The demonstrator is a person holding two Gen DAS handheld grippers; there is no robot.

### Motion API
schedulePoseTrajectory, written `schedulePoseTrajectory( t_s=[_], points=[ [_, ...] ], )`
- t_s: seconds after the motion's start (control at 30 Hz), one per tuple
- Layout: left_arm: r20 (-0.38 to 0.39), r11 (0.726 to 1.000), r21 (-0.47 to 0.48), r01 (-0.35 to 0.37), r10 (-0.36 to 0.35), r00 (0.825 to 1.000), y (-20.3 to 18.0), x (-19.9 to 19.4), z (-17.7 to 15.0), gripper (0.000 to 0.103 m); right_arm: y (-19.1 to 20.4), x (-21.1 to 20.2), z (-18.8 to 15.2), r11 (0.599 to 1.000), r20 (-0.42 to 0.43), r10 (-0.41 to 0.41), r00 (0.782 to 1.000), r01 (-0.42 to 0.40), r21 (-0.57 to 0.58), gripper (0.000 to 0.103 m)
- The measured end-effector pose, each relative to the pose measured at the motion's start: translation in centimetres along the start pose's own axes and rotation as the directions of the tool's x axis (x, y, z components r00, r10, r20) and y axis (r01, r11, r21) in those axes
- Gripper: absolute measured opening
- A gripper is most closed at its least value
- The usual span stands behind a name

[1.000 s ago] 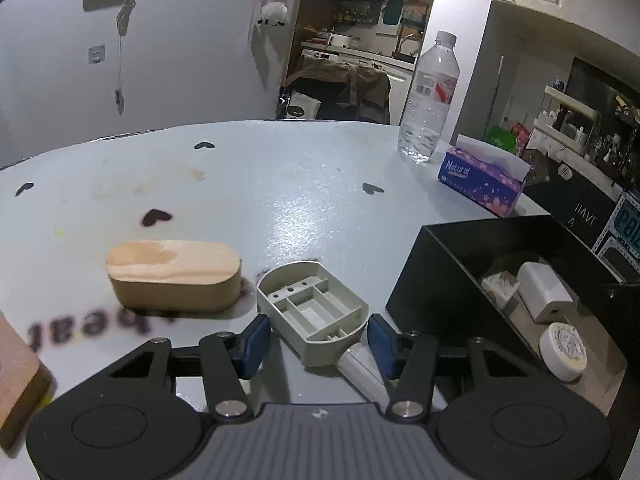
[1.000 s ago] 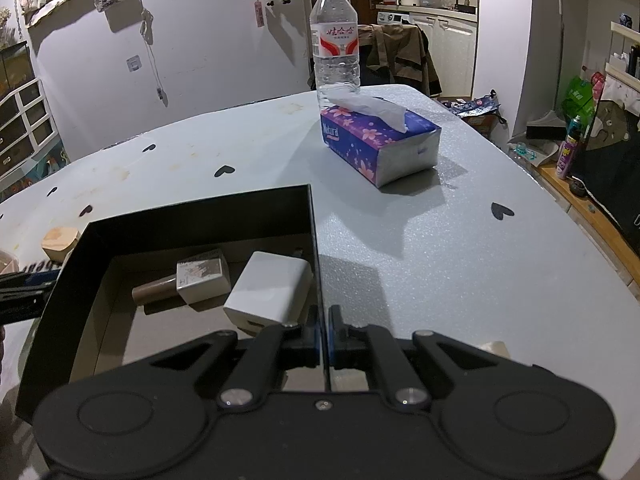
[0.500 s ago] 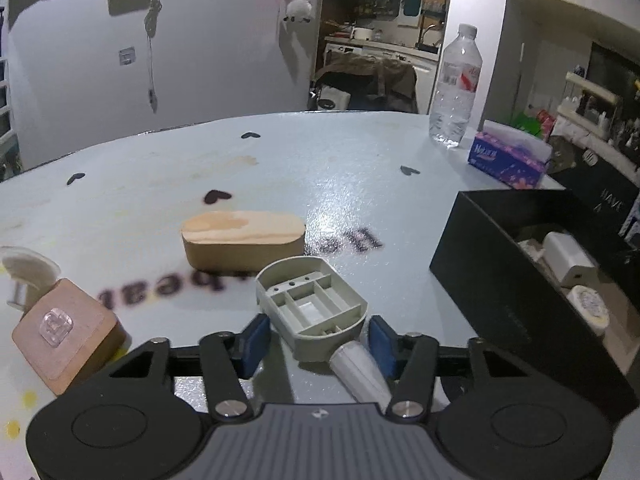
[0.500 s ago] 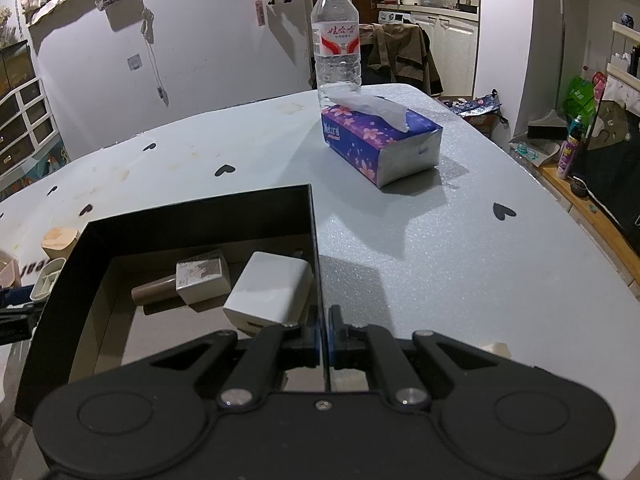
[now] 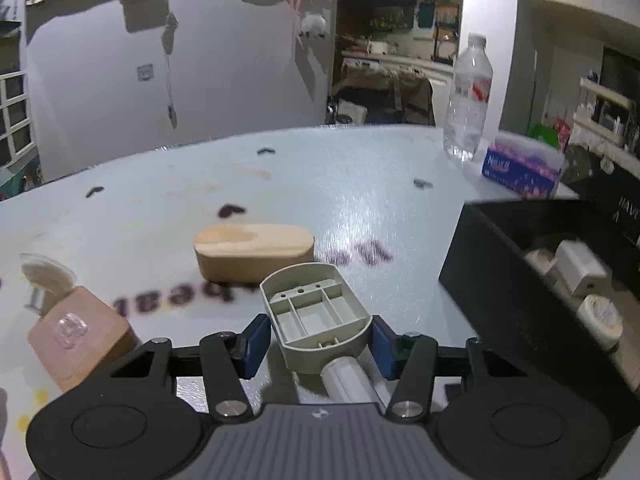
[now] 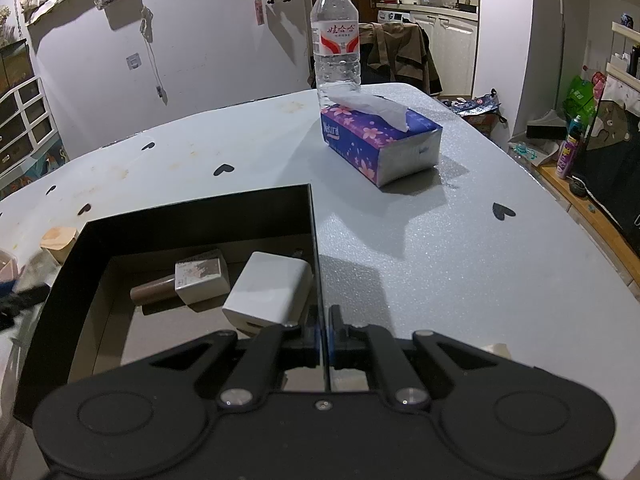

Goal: Organize rigid objects
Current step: 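Carry the white holder with the left tool and lower it into the black box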

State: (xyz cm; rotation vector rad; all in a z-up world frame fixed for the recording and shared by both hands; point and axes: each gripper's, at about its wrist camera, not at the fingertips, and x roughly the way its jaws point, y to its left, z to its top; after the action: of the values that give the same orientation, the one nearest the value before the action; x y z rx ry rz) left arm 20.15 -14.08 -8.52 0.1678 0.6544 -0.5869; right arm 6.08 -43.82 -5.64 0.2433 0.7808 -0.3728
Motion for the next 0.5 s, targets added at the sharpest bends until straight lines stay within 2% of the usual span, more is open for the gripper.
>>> schedulePoseTrajectory(
  t_s=[0.1,0.27,0.4,0.5],
  points=[
    [0.052,0.999,-0.024,0.029,-0.028,0.998,-0.5,-2.1,1.0,0.053,0.0,0.0,0.0,1.000,0.000,0.001,1.000,-0.001,0.001,0.004],
    [0.138,0.989,-0.023,0.145,-0.141,0.980,-3.1,-6.5,3.3,0.053,0.0,0.0,0.0,1.000,0.001,0.001,1.000,-0.001,0.002,0.004],
    [0.113,0.962,-0.029,0.270,-0.265,0.958,-6.2,-7.4,4.5,0.053,0.0,0.0,0.1,1.000,0.001,-0.001,1.000,0.001,0.005,0.004],
    [0.037,0.938,0.011,0.346,-0.346,0.937,-9.1,-6.1,4.8,0.053,-0.1,0.0,0.1,1.000,0.001,0.004,1.000,-0.004,0.007,0.004]
  ],
)
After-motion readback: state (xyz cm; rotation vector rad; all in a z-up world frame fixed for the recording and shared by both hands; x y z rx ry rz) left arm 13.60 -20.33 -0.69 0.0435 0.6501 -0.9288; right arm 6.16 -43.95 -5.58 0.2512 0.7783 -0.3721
